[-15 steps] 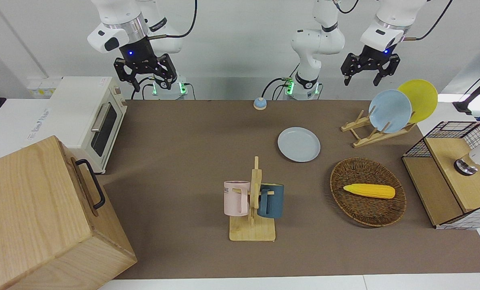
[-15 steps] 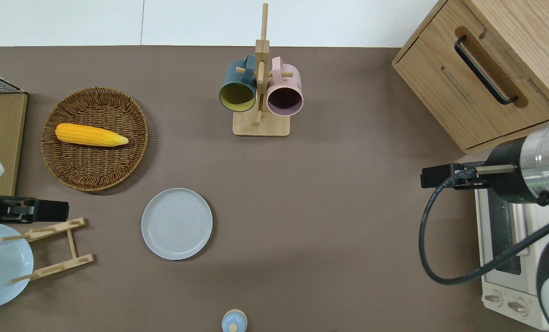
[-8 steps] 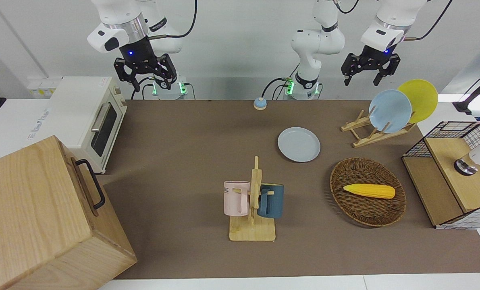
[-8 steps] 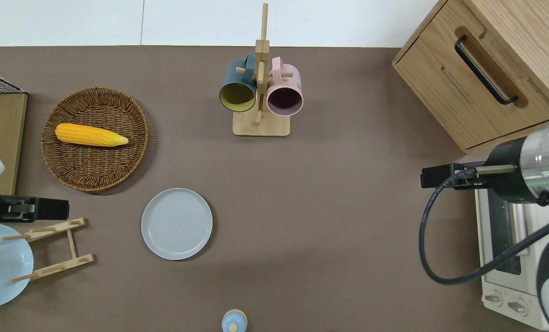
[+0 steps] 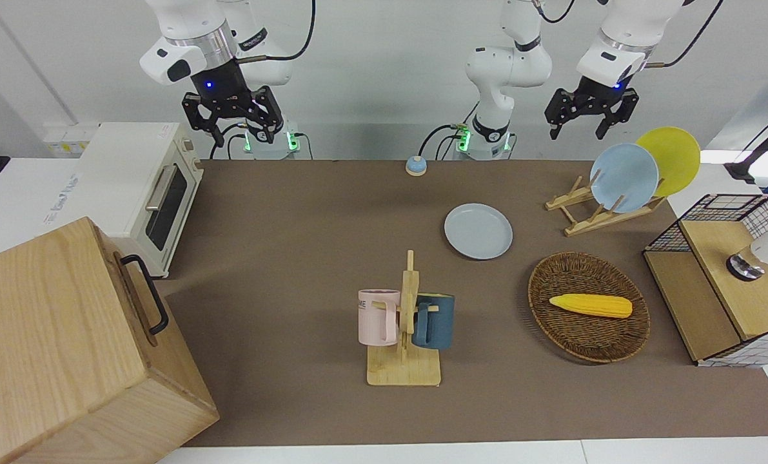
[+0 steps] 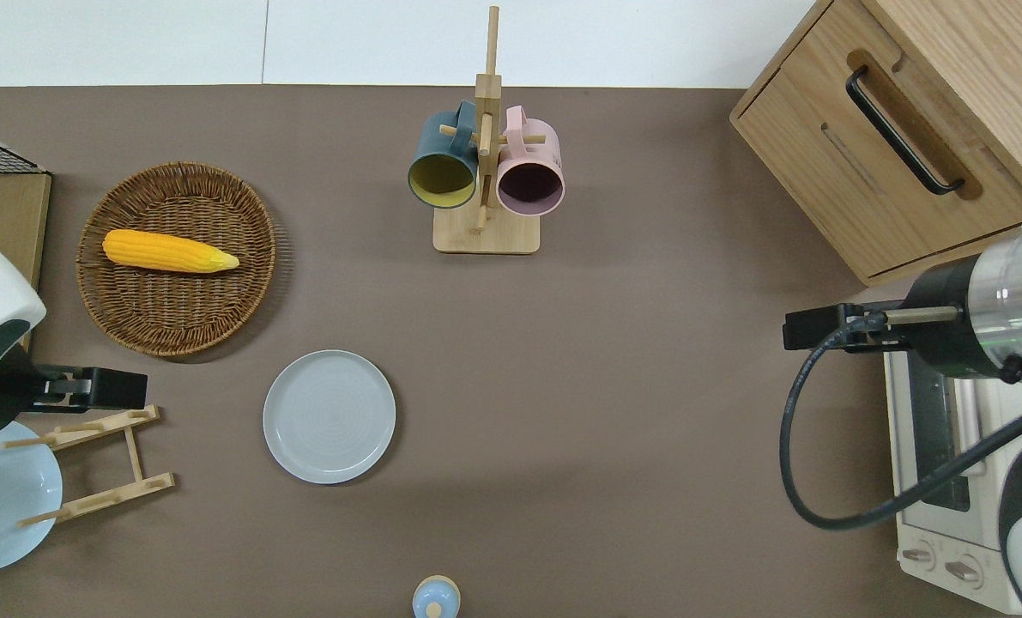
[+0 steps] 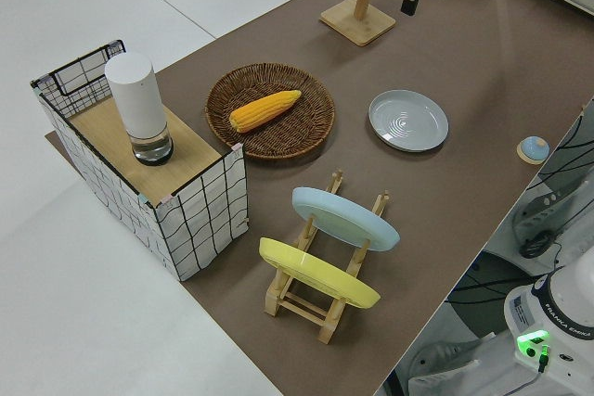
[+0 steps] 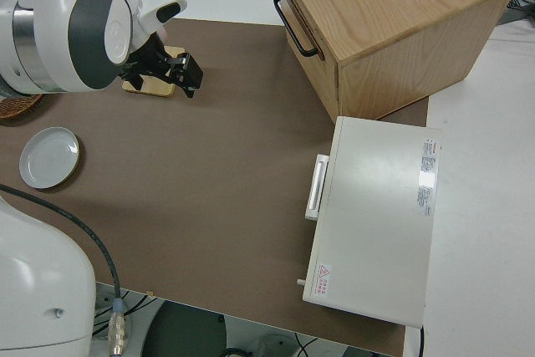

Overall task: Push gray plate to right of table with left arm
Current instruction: 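Move the left gripper toward the edge of the gray plate nearest it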

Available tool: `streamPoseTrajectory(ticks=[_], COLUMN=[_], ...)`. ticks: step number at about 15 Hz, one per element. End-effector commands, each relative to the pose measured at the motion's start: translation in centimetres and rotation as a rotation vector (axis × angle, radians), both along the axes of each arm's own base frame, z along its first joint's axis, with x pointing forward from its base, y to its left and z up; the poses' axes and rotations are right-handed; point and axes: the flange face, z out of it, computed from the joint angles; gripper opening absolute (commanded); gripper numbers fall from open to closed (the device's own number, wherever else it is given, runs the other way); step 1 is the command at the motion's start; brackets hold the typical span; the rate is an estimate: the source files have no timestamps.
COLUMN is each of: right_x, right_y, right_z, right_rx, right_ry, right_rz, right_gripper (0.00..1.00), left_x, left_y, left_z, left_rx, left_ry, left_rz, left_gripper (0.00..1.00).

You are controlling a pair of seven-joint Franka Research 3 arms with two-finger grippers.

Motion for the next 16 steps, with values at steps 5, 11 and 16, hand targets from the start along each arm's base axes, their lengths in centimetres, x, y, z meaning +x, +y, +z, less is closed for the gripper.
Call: streamPoseTrajectory(ticks=[5,11,16], right_x=[0.1,0.1,0.1], right_y=[0.0,-0.1,0.0], right_z=[0.3,0.3,0.3], right_rx=[0.018,0.018,0.018], right_ry=[0.0,0.0,0.0], right_rz=[-0.002,-0.004,-0.002], right_gripper=[0.996,0.996,0.996], left_x=[1.0,1.4,1.1], left_y=[0.2,0.6,0.7], left_z=[-8.7,-17.4,-23.2], left_rx=[0.02,0.008,0.008], left_ry=[-0.001,-0.003,-0.009], left_rz=[0.003,0.022,0.007], left_gripper=[0.99,0.99,0.99])
